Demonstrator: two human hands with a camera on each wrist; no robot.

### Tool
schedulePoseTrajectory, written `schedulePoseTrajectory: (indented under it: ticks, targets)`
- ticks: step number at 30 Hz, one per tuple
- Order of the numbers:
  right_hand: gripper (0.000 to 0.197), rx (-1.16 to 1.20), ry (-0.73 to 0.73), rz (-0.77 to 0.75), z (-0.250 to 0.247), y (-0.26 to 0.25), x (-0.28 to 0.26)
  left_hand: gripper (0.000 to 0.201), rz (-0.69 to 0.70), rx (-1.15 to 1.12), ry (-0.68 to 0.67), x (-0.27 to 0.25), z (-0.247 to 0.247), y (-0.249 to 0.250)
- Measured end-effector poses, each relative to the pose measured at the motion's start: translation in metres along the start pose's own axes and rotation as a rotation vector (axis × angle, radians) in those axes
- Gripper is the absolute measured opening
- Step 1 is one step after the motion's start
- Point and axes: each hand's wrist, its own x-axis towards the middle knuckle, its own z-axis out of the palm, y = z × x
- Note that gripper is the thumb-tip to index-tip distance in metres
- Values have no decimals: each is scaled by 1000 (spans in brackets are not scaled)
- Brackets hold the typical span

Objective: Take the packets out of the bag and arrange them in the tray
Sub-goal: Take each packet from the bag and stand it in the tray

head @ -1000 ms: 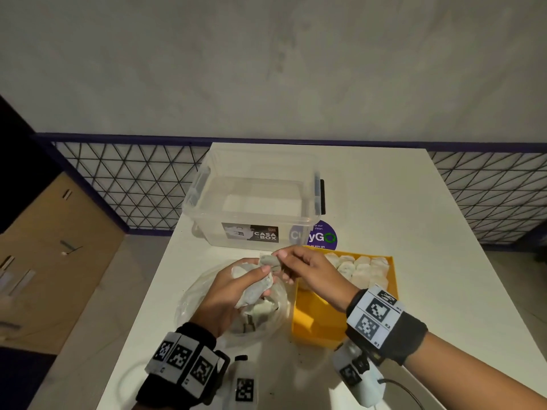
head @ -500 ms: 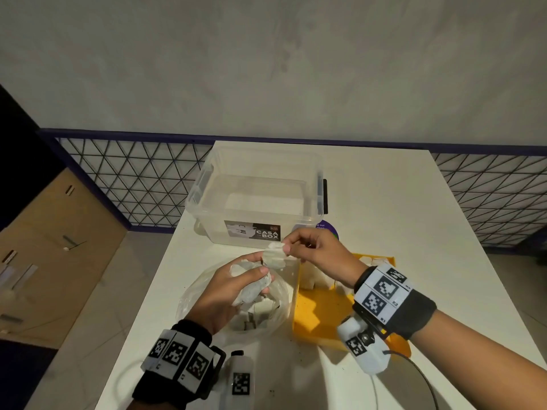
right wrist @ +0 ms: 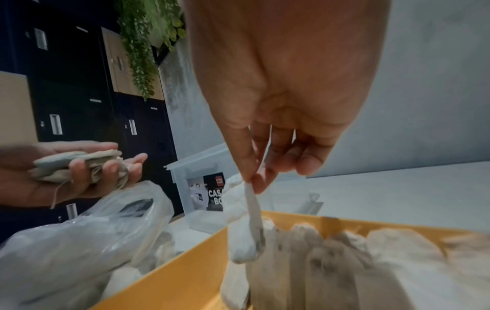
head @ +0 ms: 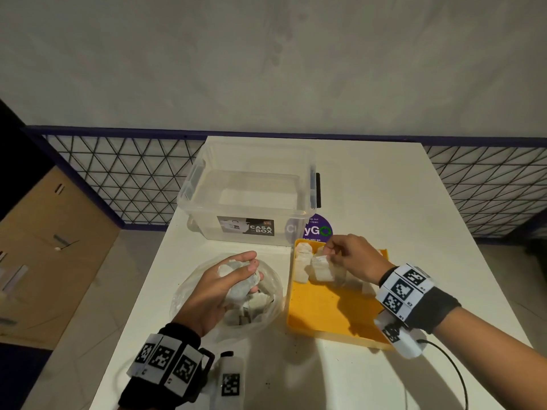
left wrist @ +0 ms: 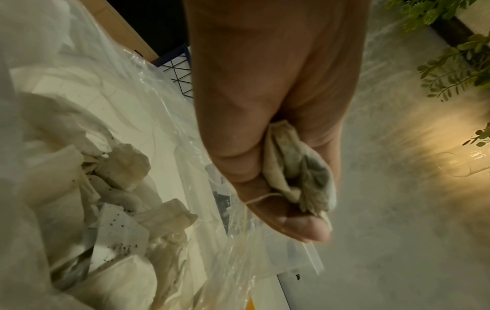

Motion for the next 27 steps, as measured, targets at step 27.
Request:
schedulePoseTrajectory:
  ticks: [27]
  targets:
    - [18,-363,156,-80,52,-5,28,36,-41,-208,-9,1,-3,-4]
